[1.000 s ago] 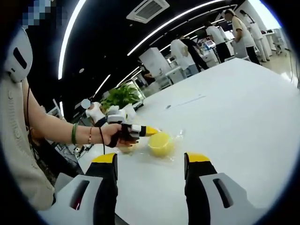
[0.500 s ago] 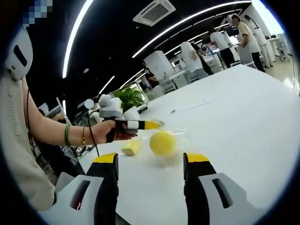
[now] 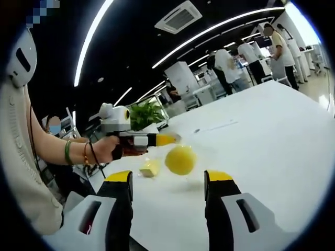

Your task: Compare the silicone blocks by pressing each to a similar depth, holding the contact briefly, and releasing to observe deformation and rebound differences across the visible hardness samples.

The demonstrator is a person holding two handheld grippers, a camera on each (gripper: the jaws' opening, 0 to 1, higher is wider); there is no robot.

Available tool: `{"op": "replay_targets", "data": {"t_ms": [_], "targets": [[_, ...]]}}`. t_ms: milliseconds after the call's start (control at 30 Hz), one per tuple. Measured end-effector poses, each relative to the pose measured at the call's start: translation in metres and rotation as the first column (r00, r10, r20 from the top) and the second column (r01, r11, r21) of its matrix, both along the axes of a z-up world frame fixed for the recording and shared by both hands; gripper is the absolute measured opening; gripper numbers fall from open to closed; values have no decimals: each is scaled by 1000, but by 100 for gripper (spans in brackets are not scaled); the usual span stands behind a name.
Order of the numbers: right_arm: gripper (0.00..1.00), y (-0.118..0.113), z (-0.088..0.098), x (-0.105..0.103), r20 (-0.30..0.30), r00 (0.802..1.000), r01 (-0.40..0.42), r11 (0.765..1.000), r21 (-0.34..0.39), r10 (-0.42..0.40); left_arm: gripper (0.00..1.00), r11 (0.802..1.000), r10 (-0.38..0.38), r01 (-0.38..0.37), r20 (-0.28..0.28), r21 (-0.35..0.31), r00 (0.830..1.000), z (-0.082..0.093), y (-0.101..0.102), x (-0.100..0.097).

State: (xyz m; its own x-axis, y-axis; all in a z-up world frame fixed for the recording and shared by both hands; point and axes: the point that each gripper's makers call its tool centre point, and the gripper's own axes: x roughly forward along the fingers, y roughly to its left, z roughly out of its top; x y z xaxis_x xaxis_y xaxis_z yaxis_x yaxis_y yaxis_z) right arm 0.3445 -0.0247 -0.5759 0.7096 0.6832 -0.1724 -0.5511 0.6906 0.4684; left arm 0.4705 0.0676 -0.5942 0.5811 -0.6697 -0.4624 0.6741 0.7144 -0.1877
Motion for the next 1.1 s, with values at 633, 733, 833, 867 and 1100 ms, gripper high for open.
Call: {"op": "replay_targets", "data": {"t_ms": [633, 733, 833, 867, 1100], "targets": [[50, 12, 37, -19, 95, 993, -63, 996, -64, 69, 0, 998, 59, -56, 106, -33, 993, 65, 39, -38], [50, 15, 43, -22, 110, 991, -73, 994, -78, 82, 0, 997, 63, -58, 126, -43, 990, 77, 47, -45], [50, 18, 48, -24, 122, 988, -81, 992, -92, 92, 0, 997, 67, -60, 140, -52, 988, 87, 54, -50], [50, 19, 50, -25, 125, 987, -84, 992, -96, 96, 0, 997, 68, -60, 144, -57, 987, 91, 57, -52], [51, 31, 61, -32, 147, 979, -119, 983, -137, 139, 0, 996, 70, -58, 187, -68, 980, 114, 83, -66]]}}
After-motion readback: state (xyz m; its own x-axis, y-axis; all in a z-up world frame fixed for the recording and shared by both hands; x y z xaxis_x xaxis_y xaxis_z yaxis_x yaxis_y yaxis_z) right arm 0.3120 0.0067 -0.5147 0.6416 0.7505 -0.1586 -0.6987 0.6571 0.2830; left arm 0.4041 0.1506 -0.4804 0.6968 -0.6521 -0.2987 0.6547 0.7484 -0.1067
